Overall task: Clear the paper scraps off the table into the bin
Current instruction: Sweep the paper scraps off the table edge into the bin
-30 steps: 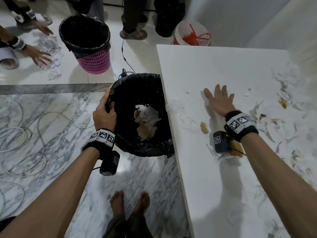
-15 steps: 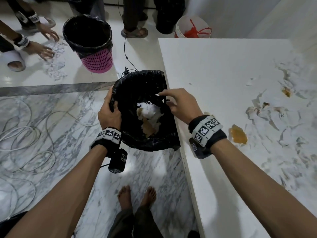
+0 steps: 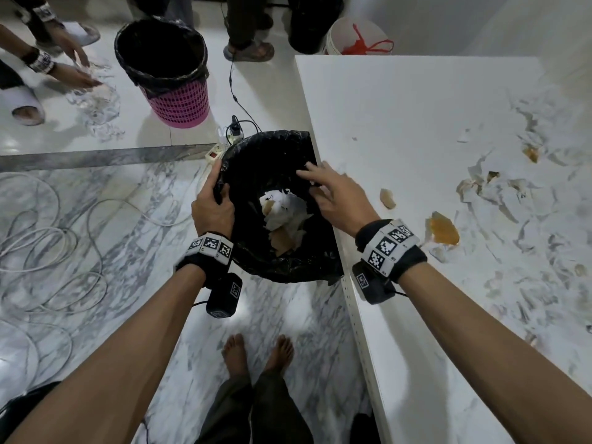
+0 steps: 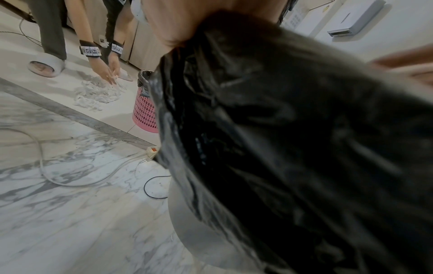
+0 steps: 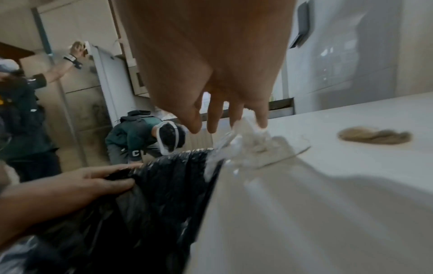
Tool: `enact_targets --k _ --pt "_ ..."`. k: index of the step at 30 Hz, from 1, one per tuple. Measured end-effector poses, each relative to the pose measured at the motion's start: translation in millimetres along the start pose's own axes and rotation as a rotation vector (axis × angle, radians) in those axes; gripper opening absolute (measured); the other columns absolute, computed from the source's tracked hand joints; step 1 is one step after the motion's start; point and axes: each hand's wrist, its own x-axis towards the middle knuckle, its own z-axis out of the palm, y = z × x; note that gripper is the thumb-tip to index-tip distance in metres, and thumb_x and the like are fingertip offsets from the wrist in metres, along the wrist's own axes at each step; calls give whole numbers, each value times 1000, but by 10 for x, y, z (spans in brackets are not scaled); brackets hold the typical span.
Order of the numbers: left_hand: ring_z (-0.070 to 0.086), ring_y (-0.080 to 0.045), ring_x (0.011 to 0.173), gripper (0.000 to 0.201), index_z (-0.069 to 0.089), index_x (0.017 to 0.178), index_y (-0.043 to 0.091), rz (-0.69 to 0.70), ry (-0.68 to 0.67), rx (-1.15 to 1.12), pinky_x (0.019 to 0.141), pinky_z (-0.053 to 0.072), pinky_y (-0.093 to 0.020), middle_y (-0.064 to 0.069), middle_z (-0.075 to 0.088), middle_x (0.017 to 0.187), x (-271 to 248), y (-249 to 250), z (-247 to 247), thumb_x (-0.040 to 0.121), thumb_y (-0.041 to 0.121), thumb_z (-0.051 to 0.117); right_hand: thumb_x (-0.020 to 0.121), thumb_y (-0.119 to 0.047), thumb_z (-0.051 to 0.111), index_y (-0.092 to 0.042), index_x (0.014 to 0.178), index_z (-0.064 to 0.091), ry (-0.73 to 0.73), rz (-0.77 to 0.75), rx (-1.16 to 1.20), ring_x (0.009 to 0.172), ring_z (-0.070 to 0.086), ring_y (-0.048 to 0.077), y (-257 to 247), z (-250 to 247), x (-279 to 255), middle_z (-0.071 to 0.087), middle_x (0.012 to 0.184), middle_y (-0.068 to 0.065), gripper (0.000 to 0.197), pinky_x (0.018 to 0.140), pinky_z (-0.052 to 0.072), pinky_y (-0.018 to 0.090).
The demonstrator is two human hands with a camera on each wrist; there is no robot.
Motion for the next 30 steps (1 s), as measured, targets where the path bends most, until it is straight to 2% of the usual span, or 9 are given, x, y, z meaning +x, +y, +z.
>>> enact_targets --k 2,5,8,12,14,18,25,28,30 --pt "53 6 71 50 43 136 42 9 0 6 70 41 -8 13 58 91 -47 -13 -9 94 16 51 94 -20 50 -37 133 50 146 23 -26 144 24 24 41 -149 -101 41 149 -5 42 114 17 59" --pt "47 9 58 50 44 137 40 22 -24 14 62 39 -4 11 57 86 -143 -21 -44 94 15 50 92 -58 41 -43 145 27 140 249 -318 147 4 32 297 -439 -334 15 159 -1 57 109 -2 69" --pt "52 12 73 49 45 137 39 11 -46 14 65 34 8 3 66 112 -255 -7 -82 94 15 50 79 -85 21 -44 149 -5 -32 560 -480 144 -11 42 579 -554 -733 -10 160 0 85 102 -7 73" --pt "56 1 90 49 44 136 40 -20 -43 11 71 37 -1 3 65 119 -380 -14 -112 94 17 50 80 -83 16 -39 148 -14 -15 855 -120 144 -15 40 566 -349 -1028 -17 159 10 87 107 -1 73" --pt "58 -3 99 49 44 137 40 -23 -31 6 75 37 -3 4 64 121 -413 -18 -105 94 16 50 86 -77 17 -36 150 -12 42 777 -99 145 -13 37 456 -254 -914 -15 159 12 81 109 -4 69" --pt "43 16 94 49 45 138 34 -11 -23 -2 68 27 13 5 59 129 -491 -78 -97 95 12 47 94 -66 18 -32 152 1 46 550 -184 147 -9 32 200 -10 -567 -9 160 8 69 111 -5 66" --pt "56 -8 111 48 44 137 40 -34 21 5 82 33 -4 7 61 127 -749 -141 -136 94 18 48 95 -32 50 -40 122 58 23 78 -149 146 16 18 -185 320 -801 39 150 -9 29 111 -7 66" --pt "56 -15 116 49 43 136 41 -42 12 6 86 35 -10 4 60 128 -897 -143 -169 93 18 48 92 -37 55 -39 113 62 144 35 -104 144 24 17 -190 159 -991 47 143 -10 23 114 -4 62" --pt "57 -16 114 49 44 136 41 -54 17 5 83 34 -9 4 61 127 -953 -160 -181 93 18 48 93 -40 51 -35 125 56 253 102 -83 144 23 21 -55 -4 -970 41 148 -2 33 116 6 59"
